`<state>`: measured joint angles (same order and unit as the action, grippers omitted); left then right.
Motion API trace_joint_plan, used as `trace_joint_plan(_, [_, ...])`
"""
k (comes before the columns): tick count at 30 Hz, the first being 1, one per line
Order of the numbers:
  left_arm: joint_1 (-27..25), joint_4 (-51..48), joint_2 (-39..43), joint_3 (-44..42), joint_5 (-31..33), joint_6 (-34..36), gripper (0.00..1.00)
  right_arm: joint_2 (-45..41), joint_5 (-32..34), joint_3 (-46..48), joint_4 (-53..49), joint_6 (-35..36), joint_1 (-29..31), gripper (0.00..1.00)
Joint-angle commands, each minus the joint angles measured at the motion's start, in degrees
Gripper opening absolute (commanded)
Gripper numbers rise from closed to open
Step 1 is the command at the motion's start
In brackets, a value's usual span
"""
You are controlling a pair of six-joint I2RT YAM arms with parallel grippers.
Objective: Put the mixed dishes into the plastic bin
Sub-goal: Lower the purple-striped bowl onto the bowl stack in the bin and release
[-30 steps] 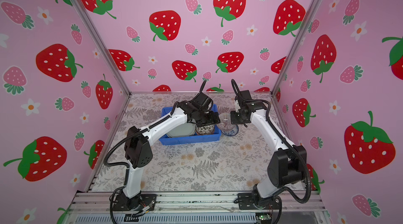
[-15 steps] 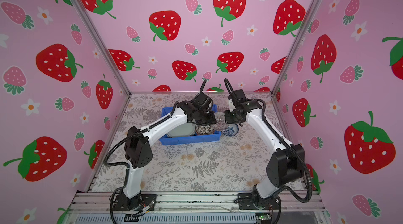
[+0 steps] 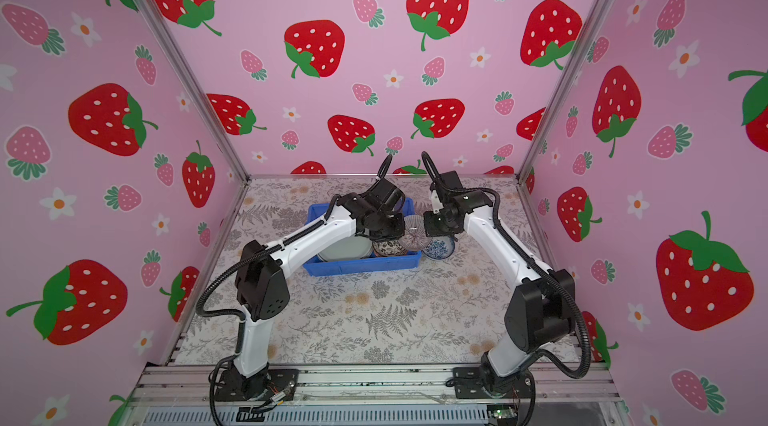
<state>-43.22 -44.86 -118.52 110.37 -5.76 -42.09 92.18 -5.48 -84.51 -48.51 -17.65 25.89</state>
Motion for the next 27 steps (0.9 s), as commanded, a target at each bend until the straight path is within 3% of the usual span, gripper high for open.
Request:
trace_joint_plan(1, [0.0,-2.5,3.2,0.3,0.6,1.0,0.00,-0.1,-1.5,-2.1,2.8,-0.8,0.0,0.10])
trace_joint_plan(5, [0.4,-5.2,4.4,0.4,2.2,1.3,0.00,-1.0,-2.4,-2.1,3.7,-1.2,-0.1,0.28])
trace_joint_plan(11, [1.7,-7.2,6.9,-2.1,4.2,1.5,0.00,-2.1,-3.3,-1.9,4.6,-1.5,-1.5,0.46])
trace_joint_plan(20, [3.8,-5.8,9.9,-7.6,3.3,0.6,0.00,-4.9,-3.7,2.3,5.7,-2.9,-4.6,0.90])
trace_joint_plan(23, [4.6,-5.0,10.8,-9.8,3.0,0.4,0.00,-6.1,-4.4,4.1,6.3,-3.2,-6.1,0.97])
trace_joint_plan(27, [6.0,-3.1,11.9,-12.8,2.3,-0.1,0.00,-7.5,-5.6,6.2,7.4,-3.2,-7.6,0.98])
